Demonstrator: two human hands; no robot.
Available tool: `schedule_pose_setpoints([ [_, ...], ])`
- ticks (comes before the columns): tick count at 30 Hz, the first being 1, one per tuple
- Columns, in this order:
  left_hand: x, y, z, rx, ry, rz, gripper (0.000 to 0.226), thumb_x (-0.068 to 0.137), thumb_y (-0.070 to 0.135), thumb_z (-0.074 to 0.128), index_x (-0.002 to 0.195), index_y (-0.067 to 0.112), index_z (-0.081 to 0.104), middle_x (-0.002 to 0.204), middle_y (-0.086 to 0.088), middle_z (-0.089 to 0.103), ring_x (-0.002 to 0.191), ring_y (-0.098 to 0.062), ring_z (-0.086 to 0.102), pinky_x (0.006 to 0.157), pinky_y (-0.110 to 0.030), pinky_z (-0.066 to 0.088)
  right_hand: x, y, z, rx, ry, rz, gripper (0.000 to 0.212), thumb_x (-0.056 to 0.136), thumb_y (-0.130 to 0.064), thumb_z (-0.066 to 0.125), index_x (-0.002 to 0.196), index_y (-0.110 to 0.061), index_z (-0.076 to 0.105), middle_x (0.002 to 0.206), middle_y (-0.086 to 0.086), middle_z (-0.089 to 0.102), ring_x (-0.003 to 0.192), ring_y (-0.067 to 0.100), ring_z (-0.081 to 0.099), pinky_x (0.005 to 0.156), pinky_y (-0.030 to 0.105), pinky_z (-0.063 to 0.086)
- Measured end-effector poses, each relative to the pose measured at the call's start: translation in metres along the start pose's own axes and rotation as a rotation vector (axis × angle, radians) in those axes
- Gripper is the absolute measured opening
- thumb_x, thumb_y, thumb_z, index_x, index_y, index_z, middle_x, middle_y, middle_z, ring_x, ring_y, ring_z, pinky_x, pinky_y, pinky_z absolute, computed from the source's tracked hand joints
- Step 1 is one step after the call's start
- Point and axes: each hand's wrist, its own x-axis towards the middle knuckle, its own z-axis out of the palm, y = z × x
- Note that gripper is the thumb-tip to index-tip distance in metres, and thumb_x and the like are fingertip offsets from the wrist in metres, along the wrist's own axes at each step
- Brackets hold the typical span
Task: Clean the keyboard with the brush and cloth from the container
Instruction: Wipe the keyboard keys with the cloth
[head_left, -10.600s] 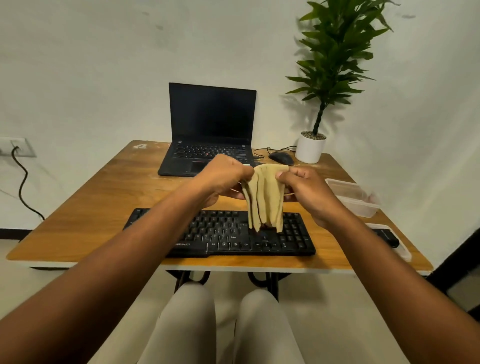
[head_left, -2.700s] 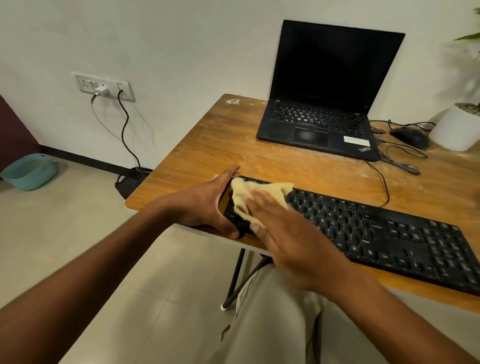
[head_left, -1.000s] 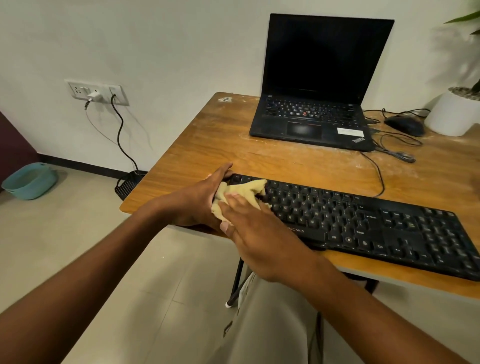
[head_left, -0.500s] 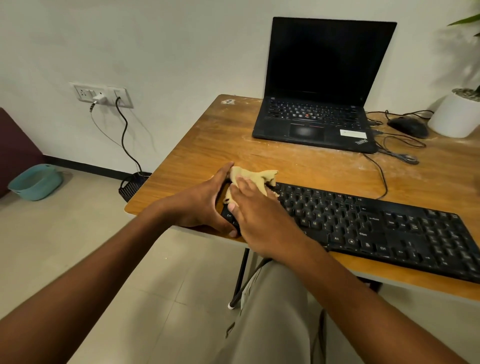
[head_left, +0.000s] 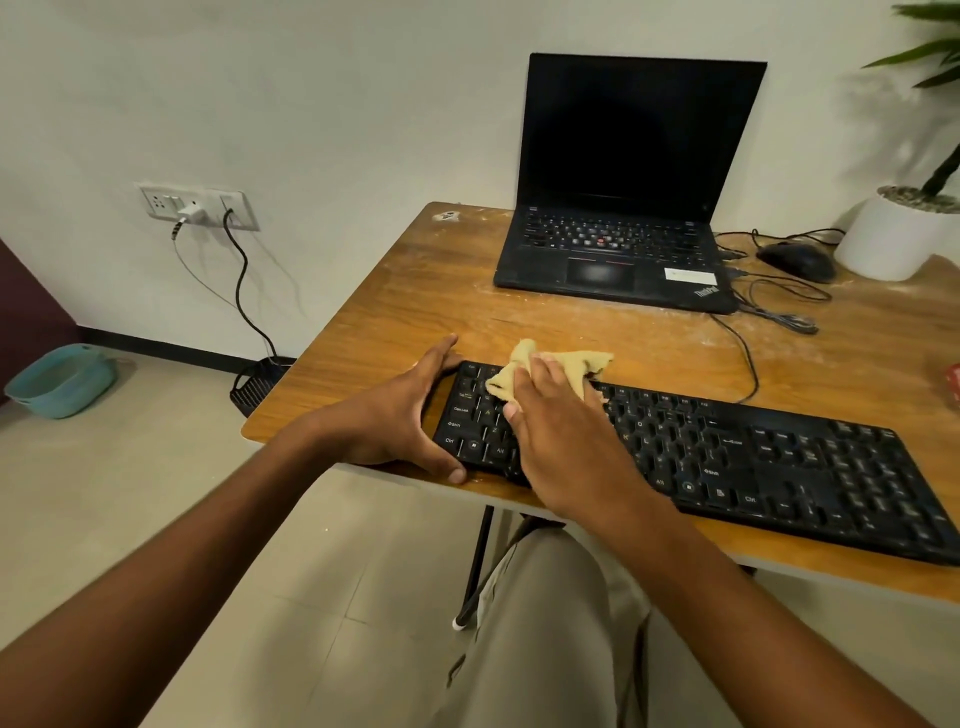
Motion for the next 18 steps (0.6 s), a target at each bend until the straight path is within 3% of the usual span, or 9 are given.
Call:
schedule_pose_setpoints([
  [2, 0.001, -0.001, 0.000, 0.000, -0.002, -0.010, 0.158, 0.054, 0.039, 0.102, 0.159, 0.049, -0.015, 0.165, 0.019, 0.022, 0.147, -0.013, 0.033, 0.117, -0.030, 0.037, -0.008, -0.014, 0.011, -0.010, -0.004, -0.041, 0.055, 0.112, -0.039, 0.025, 0.163, -0.018, 0.018, 0.172, 0.003, 0.006, 0.158, 0.019, -0.002, 0.128, 0.047, 0.006],
  [5, 0.001, -0.002, 0.000, 0.018, -0.007, -0.006, 0.155, 0.059, 0.031, 0.101, 0.162, 0.041, -0.015, 0.151, 0.039, 0.024, 0.144, -0.002, 0.030, 0.110, -0.011, 0.031, -0.032, -0.039, 0.019, 0.061, -0.034, -0.131, 0.055, 0.112, -0.039, 0.021, 0.163, -0.020, 0.015, 0.172, 0.000, 0.002, 0.158, 0.014, -0.007, 0.126, 0.041, -0.004],
  [8, 0.001, 0.000, 0.001, 0.058, 0.008, 0.007, 0.142, 0.073, 0.023, 0.094, 0.163, 0.035, -0.015, 0.159, 0.029, 0.019, 0.149, 0.000, 0.025, 0.106, -0.002, 0.025, -0.048, -0.050, 0.015, 0.154, -0.082, -0.192, 0.053, 0.112, -0.039, 0.021, 0.163, -0.024, 0.017, 0.172, -0.006, 0.004, 0.156, 0.006, -0.007, 0.118, 0.026, -0.014],
  [10, 0.000, 0.001, 0.001, 0.077, 0.024, 0.008, 0.135, 0.080, 0.020, 0.090, 0.163, 0.035, -0.015, 0.164, 0.023, 0.019, 0.153, -0.004, 0.024, 0.112, -0.009, 0.024, -0.055, -0.047, 0.004, 0.256, -0.097, -0.200, 0.053, 0.112, -0.041, 0.022, 0.163, -0.028, 0.018, 0.171, -0.012, 0.004, 0.152, -0.004, -0.008, 0.113, 0.018, -0.013],
  [13, -0.004, 0.005, 0.000, 0.070, 0.011, -0.005, 0.151, 0.064, 0.034, 0.100, 0.162, 0.042, -0.015, 0.165, 0.025, 0.019, 0.149, -0.004, 0.026, 0.115, -0.019, 0.028, -0.063, -0.027, -0.017, 0.388, -0.071, -0.158, 0.052, 0.110, -0.048, 0.022, 0.161, -0.038, 0.016, 0.167, -0.025, 0.005, 0.145, -0.017, -0.008, 0.115, 0.016, -0.005],
  [16, -0.010, 0.015, -0.001, 0.070, -0.004, -0.033, 0.156, 0.056, 0.042, 0.101, 0.159, 0.049, -0.017, 0.170, 0.012, 0.015, 0.150, -0.014, 0.027, 0.118, -0.028, 0.030, -0.064, 0.015, -0.040, 0.433, 0.043, -0.066, 0.053, 0.107, -0.056, 0.018, 0.158, -0.042, 0.016, 0.158, -0.026, 0.028, 0.142, -0.015, 0.022, 0.121, 0.031, 0.019],
  [18, -0.010, 0.028, 0.002, 0.131, -0.001, -0.019, 0.156, 0.057, 0.045, 0.100, 0.158, 0.048, -0.019, 0.172, 0.006, 0.009, 0.157, -0.024, 0.015, 0.124, -0.041, 0.026, -0.057, 0.044, -0.050, 0.363, 0.105, 0.009, 0.055, 0.107, -0.053, 0.022, 0.159, -0.036, 0.018, 0.164, -0.021, 0.019, 0.150, -0.006, 0.013, 0.125, 0.031, 0.014],
])
